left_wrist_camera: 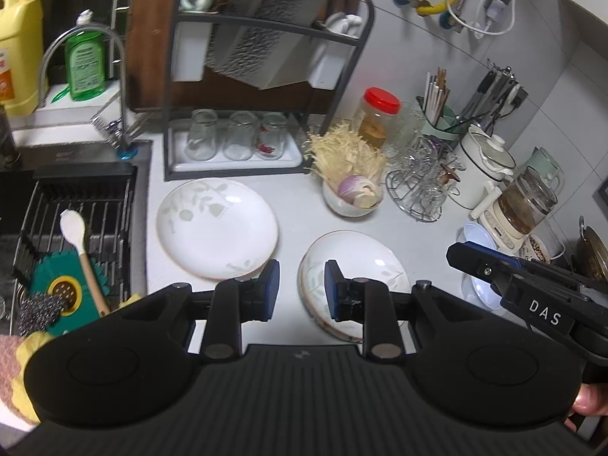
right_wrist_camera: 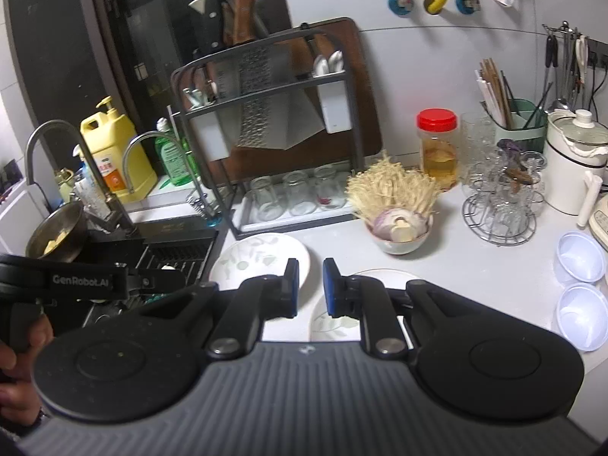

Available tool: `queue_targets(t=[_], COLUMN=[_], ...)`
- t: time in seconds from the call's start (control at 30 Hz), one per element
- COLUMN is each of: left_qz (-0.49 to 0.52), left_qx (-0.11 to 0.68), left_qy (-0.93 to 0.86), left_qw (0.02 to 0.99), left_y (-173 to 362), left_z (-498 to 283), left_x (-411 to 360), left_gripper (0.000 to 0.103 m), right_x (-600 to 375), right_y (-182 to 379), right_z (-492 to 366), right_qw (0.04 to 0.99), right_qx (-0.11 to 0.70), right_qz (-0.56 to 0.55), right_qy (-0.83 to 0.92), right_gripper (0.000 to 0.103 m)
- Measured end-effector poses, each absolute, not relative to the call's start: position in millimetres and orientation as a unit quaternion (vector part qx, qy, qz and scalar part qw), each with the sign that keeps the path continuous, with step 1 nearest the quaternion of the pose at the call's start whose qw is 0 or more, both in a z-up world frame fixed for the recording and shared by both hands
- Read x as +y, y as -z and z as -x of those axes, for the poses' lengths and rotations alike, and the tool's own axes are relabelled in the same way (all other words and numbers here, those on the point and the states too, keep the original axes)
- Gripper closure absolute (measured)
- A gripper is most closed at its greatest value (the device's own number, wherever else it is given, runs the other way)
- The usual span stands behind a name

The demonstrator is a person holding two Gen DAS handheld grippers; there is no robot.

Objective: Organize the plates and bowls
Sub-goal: 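Move both grippers to the other white leaf plate and grasp its rim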

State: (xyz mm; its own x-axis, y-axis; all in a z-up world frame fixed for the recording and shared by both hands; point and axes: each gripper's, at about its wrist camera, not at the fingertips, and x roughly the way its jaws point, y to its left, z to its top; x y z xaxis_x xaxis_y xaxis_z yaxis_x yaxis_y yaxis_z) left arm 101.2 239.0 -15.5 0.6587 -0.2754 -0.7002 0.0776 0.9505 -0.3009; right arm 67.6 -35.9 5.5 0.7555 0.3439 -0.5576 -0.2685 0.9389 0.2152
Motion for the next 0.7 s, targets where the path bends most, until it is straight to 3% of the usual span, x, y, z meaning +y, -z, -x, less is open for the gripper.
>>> queue_targets(t=[0.43, 0.53, 0.57, 0.7], left_qz=[0.135, 0.138, 0.140, 0.150], left_qx=[0.416, 0.420, 0.421, 0.426], left_qy=[0.080, 0.072, 0.069, 0.053], left_qw=[0.896, 0.894, 0.893, 0.891], left_y=[35, 41, 43, 53], left_z=[-83, -84, -85, -93], left_x=[280, 285, 287, 292], left_gripper=[0.065, 0.062, 0.060, 0.054], right_x=[2, 3, 2, 1], right_y=[5, 6, 7, 13], right_z=[-57, -59, -59, -70], right_qw=[0.925, 0.925, 0.925, 0.920], right_qx=[0.334, 0.338, 0.337, 0.350], right_qz=[-0.050, -0.049, -0.049, -0.045], right_qy=[-0.171, -0.169, -0.170, -0.172], right_gripper=[0.084, 0.048, 0.042, 0.041])
